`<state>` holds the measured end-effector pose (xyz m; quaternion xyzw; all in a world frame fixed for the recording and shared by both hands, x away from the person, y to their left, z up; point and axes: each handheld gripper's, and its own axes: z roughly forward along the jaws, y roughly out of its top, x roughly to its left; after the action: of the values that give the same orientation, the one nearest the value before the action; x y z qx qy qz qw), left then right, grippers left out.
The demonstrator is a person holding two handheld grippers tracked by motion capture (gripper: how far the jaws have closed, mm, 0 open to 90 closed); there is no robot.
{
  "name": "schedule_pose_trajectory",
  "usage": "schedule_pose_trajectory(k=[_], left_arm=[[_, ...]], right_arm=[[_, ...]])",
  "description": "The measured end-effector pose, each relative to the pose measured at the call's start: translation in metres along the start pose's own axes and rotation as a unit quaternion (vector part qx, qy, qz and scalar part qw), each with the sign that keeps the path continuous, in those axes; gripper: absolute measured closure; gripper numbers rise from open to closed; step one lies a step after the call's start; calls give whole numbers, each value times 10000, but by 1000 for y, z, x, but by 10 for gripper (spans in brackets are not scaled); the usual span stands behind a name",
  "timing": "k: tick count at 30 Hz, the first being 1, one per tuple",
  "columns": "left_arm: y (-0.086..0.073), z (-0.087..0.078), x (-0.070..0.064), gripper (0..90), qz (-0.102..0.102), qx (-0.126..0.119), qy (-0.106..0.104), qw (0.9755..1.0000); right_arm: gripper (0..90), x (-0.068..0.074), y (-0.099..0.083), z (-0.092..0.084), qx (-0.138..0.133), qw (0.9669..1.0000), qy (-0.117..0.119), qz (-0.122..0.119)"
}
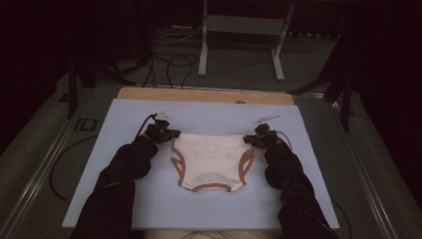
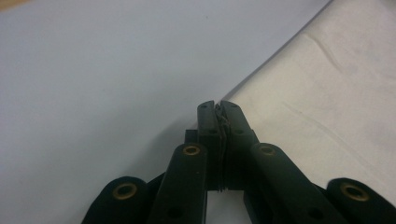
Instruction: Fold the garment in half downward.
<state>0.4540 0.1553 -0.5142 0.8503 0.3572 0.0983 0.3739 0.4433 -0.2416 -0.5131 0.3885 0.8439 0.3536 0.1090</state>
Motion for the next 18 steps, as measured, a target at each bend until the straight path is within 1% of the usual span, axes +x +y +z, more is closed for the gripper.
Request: schedule_pose_trajectory(k=[4, 6, 7, 9, 10, 11, 12, 14, 15, 16, 18], left_arm=[[-1, 3, 0, 887, -38, 54, -26, 10000], [-1, 4, -1, 870, -45, 64, 26, 10000], [-1, 4, -1, 844, -52, 66, 48, 10000], [-1, 5, -3, 767, -8, 64, 166, 9998], [-1, 5, -3, 723, -8, 64, 166, 9998], [-1, 4, -4, 723, -8, 47, 134, 9999], [0, 4, -5, 622, -23, 72, 162, 9998], [1, 4, -5, 557, -84, 61, 128, 9999], [2, 3, -6, 516, -81, 50, 165, 9998], [2, 2, -5, 498, -70, 54, 104, 9999], [4, -1, -7, 434, -59, 13, 111, 9999]], right_arm=[[826, -1, -1, 3, 26, 10000, -14, 33], [803, -1, -1, 3, 23, 10000, -30, 53], [790, -1, 0, 3, 34, 10000, -34, 68], [745, -2, 1, 3, 11, 10000, -40, 69], [745, -2, 1, 3, 11, 10000, -40, 69], [715, -2, 1, 2, 16, 9999, -72, 80], [654, -3, 2, 0, -56, 9999, -72, 108], [575, -2, 3, -2, -110, 9998, -75, 128], [536, -2, 4, -4, -135, 9998, -67, 90], [491, -1, 5, -5, -178, 9998, -11, 101], [433, 2, 7, -8, -214, 9997, 9, 67]])
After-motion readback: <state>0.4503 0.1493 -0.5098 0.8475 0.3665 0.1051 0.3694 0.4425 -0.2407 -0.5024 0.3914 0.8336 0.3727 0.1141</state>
